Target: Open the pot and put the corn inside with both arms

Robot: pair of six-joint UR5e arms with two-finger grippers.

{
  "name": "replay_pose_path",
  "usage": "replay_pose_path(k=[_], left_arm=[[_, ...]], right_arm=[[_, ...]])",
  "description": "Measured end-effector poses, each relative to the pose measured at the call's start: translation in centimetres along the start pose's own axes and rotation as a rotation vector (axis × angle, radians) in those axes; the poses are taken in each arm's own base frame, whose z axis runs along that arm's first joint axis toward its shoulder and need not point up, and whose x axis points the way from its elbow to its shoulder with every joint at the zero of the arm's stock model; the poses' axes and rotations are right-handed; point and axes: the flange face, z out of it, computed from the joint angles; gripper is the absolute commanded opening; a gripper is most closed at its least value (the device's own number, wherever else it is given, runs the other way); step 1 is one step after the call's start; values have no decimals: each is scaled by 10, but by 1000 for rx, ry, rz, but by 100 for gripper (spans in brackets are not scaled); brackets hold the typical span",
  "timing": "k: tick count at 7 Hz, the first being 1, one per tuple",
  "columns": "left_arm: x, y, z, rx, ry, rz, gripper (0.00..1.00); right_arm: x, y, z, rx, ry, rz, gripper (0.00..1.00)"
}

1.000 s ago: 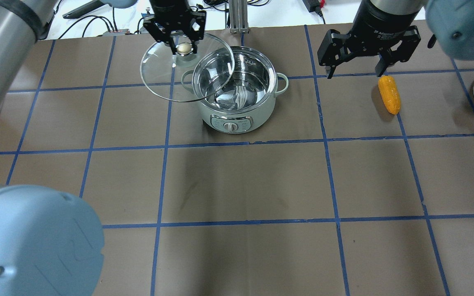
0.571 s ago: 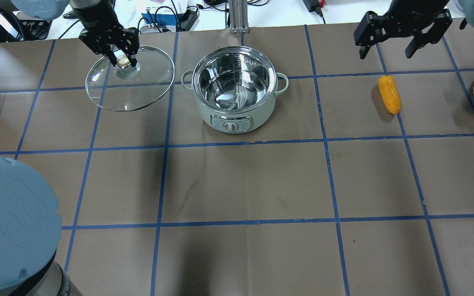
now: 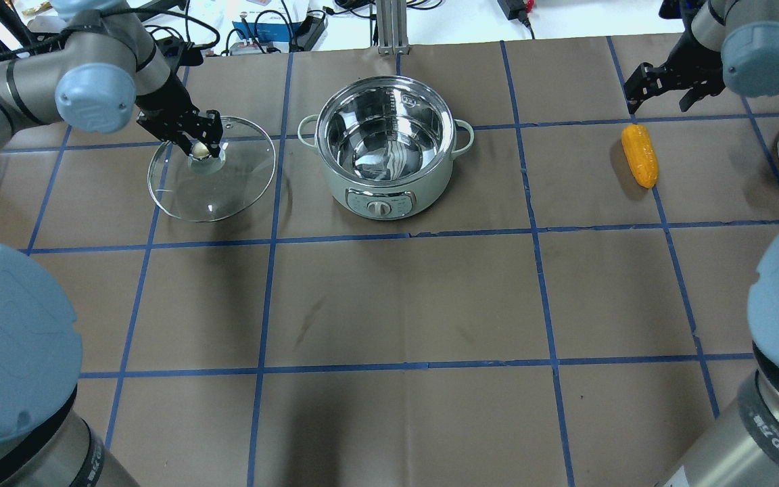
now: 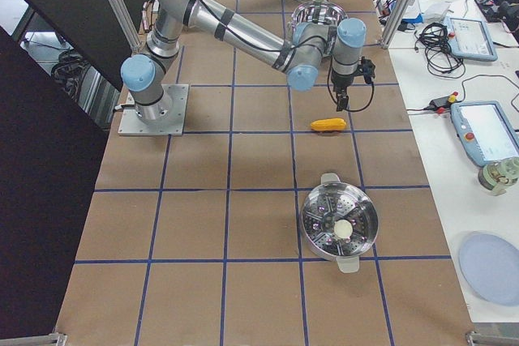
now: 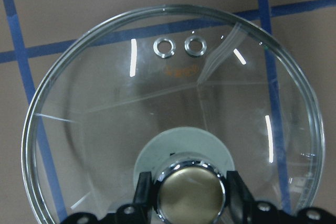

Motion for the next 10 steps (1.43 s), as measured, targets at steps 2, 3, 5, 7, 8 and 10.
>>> replay_pose_path(k=[2, 3, 5, 7, 8, 10], left_arm=[[-2, 2, 20, 9, -4, -6, 100], [-4, 3, 23, 8, -3, -27, 100], [-7, 4, -4, 27, -15, -52, 100], [12, 28, -76, 0, -11, -114, 100], [32, 49, -121, -15, -8, -139, 100], [76, 100, -200, -29, -40, -127, 100]], right_arm=[[13, 0, 51, -14, -24, -6, 86], [13, 6, 70, -33, -28, -5, 68], [15, 16, 89, -73, -2, 3, 21], [17, 15, 85, -89, 11, 18, 12], [18, 13, 80, -87, 14, 27, 13], [5, 4, 46, -64, 20, 39, 14]])
